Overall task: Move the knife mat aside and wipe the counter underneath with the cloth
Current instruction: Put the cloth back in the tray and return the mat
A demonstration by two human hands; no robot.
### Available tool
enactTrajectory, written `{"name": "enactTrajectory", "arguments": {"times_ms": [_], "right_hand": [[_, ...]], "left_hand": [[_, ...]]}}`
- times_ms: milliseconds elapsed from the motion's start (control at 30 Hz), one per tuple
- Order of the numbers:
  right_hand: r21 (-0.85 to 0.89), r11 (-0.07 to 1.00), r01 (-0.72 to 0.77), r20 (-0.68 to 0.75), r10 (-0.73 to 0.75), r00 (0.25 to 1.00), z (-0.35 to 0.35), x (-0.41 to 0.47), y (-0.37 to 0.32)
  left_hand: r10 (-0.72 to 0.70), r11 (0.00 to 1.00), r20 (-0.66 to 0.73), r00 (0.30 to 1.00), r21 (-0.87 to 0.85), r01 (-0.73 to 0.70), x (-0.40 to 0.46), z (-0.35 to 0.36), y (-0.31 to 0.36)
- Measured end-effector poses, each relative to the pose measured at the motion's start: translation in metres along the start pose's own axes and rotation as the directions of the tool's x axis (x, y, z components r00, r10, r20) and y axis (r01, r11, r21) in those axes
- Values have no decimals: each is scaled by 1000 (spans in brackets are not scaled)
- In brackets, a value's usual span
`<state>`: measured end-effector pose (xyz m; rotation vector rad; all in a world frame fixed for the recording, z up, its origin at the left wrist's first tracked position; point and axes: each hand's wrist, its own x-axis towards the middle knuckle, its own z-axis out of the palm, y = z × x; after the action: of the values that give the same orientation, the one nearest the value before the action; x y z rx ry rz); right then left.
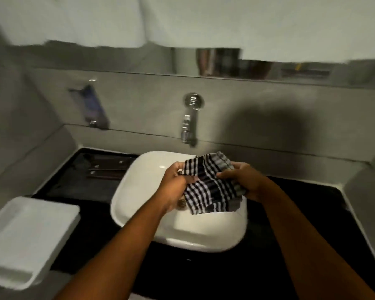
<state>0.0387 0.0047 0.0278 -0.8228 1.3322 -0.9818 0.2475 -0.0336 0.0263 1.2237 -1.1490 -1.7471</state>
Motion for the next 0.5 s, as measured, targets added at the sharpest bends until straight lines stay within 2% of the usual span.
{"name": "enactTrajectory", "arguments": {"times_ms": [100,167,200,267,300,367,433,500], "right_hand": [[-116,992,-59,233,84,969,94,49,-26],[-211,975,-75,399,156,903,188,85,-26],[-269,961,-67,400,175,900,221,97,-24],[-421,906,-49,468,264,843,345,126,-12],[-472,881,-36,405,253,878,355,132,-5],[-577,817,7,358,245,901,412,144,14],[-708,702,72,344,254,904,485,152,44],[-734,671,108,365,256,895,546,160,76]], "left_hand": [[21,997,-213,977,-65,-35,-15,-91,15],[29,994,-414,910,-81,-68,-37,-175,15],[25,996,-477,879,-65,-64,-45,-204,11],[-12,999,-675,738,-33,-15,-75,-310,2],[-45,998,-688,725,-7,55,-78,-321,-4],[-89,982,-750,656,45,185,-92,-362,-23],[-113,951,-826,552,72,302,-110,-414,-48],[-113,918,-894,434,72,389,-116,-458,-72]]}}
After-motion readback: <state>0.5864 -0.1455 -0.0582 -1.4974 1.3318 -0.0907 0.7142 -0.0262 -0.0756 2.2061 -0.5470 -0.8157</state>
